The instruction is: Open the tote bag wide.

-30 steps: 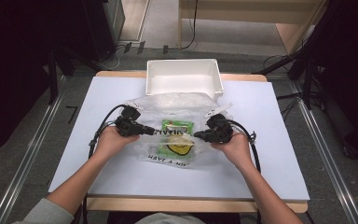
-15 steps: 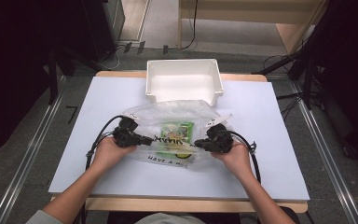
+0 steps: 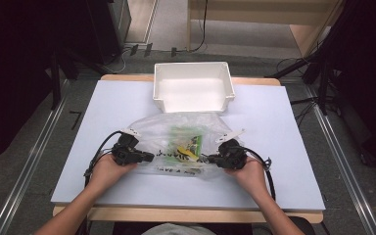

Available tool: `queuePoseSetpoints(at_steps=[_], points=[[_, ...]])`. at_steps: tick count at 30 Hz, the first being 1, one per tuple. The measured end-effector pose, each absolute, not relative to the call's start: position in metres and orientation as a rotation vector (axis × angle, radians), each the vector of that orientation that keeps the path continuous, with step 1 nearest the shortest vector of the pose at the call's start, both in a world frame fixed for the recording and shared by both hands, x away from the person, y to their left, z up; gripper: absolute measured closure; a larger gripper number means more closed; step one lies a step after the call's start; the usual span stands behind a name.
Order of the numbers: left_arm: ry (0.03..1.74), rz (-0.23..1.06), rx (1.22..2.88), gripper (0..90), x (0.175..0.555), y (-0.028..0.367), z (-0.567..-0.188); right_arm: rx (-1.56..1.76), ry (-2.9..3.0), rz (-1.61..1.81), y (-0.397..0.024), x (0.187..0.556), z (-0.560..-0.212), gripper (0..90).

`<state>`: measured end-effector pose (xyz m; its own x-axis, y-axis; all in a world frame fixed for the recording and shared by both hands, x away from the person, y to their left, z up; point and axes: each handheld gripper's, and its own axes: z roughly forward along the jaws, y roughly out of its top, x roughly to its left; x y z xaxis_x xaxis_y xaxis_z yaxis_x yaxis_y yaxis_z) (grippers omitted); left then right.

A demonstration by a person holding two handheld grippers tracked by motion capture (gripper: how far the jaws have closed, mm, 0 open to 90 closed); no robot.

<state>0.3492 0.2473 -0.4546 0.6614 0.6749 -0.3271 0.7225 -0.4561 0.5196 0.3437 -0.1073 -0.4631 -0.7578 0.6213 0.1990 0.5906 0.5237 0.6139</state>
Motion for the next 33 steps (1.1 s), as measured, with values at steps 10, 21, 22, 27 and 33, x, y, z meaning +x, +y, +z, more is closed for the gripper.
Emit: queuePoseSetpoints(at_steps=[10,21,22,27,33], points=[[1.118,-0.054,2.171,88.9,0.345,0.262,-0.445,1.117,2.659,1.051,-0.113,0.337,-0.462,87.8],[0.997,0.022,2.138,88.2,0.349,0.240,-0.406,1.071,2.647,1.088,-0.102,0.337,-0.448,87.8],[0.989,0.018,2.135,88.2,0.351,0.238,-0.405,1.071,2.647,1.088,-0.102,0.337,-0.448,87.8],[1.001,0.020,2.127,87.4,0.371,0.222,-0.406,1.076,2.645,1.104,-0.097,0.345,-0.443,87.8],[1.021,0.061,2.127,87.6,0.389,0.212,-0.411,1.072,2.652,1.114,-0.093,0.354,-0.444,87.8]])
